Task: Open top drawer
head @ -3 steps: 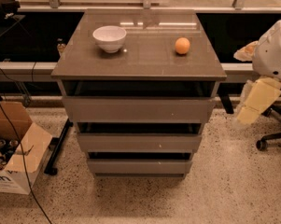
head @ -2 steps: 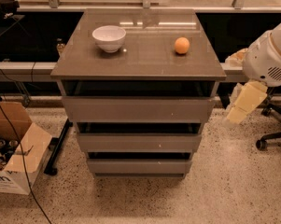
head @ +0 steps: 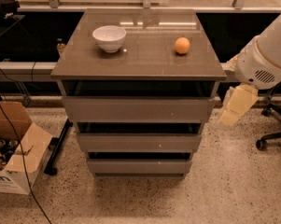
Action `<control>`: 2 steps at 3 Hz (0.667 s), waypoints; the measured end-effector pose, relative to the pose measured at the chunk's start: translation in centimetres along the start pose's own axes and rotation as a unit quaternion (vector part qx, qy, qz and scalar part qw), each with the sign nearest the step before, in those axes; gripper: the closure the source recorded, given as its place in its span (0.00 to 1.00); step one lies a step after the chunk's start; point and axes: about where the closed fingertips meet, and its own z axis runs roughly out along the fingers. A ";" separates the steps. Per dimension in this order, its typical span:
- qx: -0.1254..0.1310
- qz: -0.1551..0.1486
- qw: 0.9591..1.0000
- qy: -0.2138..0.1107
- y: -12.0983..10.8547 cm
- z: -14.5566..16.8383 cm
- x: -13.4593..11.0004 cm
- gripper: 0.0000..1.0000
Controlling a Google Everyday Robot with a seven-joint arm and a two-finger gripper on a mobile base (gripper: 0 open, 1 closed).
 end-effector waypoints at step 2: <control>0.018 0.050 0.998 -0.033 0.8 7.2 1.0 0.00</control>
Offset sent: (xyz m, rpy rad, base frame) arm 0.0338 0.0166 -0.1136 0.1735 -0.1020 -0.1653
